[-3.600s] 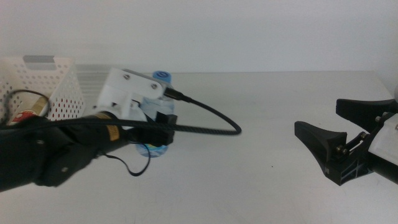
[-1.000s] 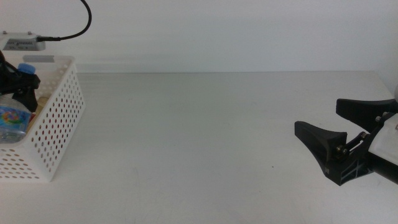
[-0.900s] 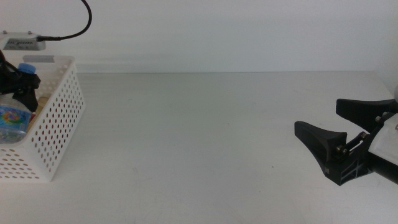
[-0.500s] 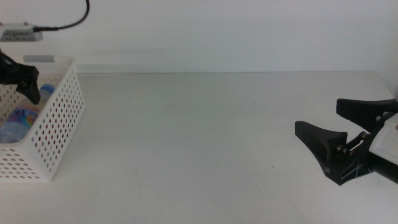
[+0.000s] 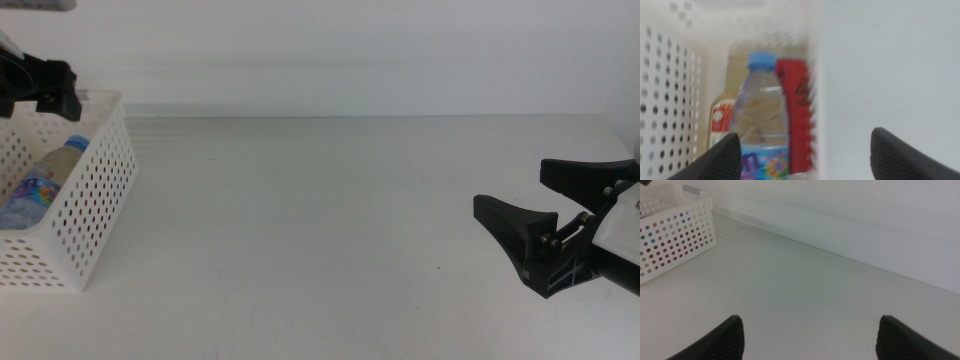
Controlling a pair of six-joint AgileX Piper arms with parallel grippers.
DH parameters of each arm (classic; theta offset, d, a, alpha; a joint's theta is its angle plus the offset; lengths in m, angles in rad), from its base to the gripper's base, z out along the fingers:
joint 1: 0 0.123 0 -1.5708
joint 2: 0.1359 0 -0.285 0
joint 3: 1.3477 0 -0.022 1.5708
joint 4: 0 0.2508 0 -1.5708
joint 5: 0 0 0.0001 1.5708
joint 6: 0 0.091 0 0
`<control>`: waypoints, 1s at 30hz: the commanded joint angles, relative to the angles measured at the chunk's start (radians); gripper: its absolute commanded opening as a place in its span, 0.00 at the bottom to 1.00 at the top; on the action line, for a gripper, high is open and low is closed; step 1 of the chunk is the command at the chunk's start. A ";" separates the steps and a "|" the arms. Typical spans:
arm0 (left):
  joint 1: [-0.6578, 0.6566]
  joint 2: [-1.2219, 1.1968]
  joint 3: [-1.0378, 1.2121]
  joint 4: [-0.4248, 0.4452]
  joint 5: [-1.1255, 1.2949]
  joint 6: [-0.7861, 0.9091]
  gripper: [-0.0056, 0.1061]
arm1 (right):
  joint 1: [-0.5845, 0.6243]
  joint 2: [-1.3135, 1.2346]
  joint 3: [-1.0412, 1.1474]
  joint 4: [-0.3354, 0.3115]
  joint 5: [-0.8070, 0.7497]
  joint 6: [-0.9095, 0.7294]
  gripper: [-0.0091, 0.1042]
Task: Use arms to grab the bottles and put them into the dustbin to the left of the table.
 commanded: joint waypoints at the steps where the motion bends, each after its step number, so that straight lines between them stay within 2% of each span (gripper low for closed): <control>1: -0.037 -0.116 0.035 -0.027 -0.124 0.022 0.75 | 0.004 -0.009 -0.028 -0.006 -0.073 -0.012 0.76; 5: -0.111 -0.229 0.149 -0.034 -0.268 0.090 0.75 | 0.004 -0.009 -0.028 -0.006 -0.073 -0.012 0.76; 17: -0.308 -0.519 0.455 -0.043 -0.606 0.092 0.75 | 0.004 -0.009 -0.028 -0.006 -0.073 -0.012 0.76; 21: -0.318 -0.582 0.523 -0.044 -0.673 0.085 0.75 | 0.004 -0.009 -0.028 -0.006 -0.073 -0.012 0.76; 30: -0.317 -0.606 0.536 -0.044 -0.645 0.065 0.75 | 0.004 -0.009 -0.028 -0.006 -0.073 -0.012 0.76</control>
